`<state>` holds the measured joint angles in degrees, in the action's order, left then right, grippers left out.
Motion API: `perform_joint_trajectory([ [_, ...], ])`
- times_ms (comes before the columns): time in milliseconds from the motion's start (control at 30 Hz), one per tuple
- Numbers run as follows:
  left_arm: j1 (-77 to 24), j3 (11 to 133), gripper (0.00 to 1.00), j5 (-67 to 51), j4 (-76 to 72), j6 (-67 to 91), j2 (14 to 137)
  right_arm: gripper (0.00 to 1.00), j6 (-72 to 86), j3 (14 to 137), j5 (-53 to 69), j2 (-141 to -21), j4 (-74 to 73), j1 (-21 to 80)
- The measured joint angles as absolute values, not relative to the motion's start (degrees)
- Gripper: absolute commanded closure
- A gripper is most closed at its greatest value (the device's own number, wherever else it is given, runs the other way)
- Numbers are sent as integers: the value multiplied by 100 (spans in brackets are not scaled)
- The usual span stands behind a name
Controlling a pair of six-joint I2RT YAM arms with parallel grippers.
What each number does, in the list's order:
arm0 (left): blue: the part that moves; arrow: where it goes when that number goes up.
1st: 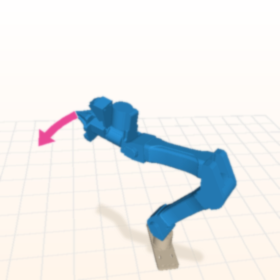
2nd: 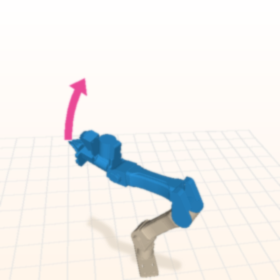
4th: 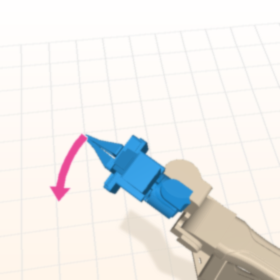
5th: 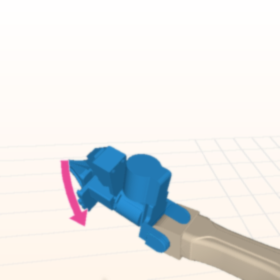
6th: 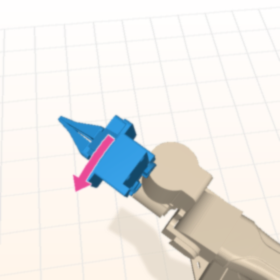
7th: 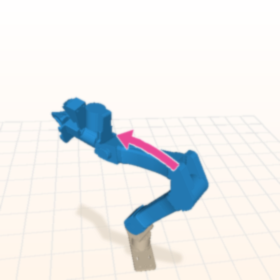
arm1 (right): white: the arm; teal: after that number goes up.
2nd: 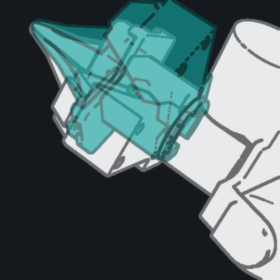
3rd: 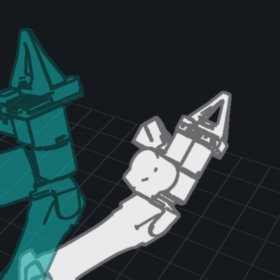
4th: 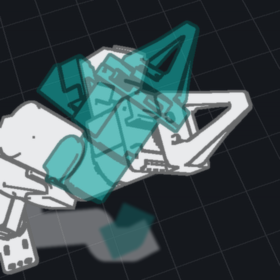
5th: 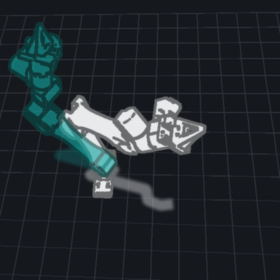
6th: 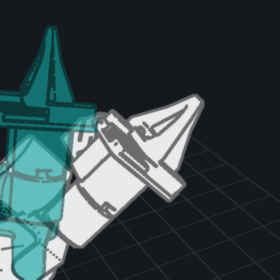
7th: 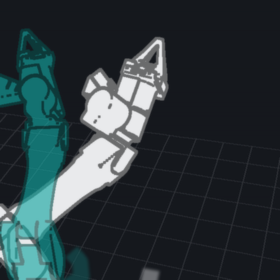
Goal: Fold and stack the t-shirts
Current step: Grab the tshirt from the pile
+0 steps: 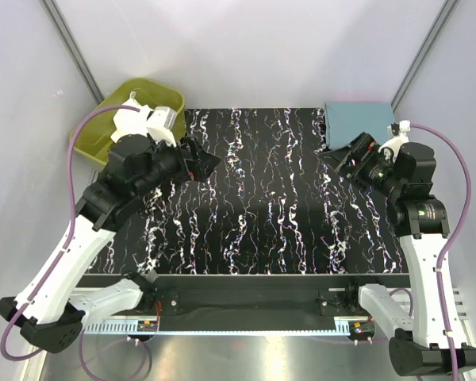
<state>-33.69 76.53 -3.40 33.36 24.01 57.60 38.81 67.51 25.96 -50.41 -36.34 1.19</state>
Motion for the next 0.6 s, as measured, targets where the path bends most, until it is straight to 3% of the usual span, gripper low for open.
perform_joint_trajectory([
  [333, -3192, 8307, 2, 967, 3601, 1973, 6654, 0, 4040, 6600, 2495, -5026, -3588, 119],
  [600, -819, 10158, 7, 1562, 3837, 1992, 8855, 0, 4189, 6429, 2685, -5030, -3485, 128],
])
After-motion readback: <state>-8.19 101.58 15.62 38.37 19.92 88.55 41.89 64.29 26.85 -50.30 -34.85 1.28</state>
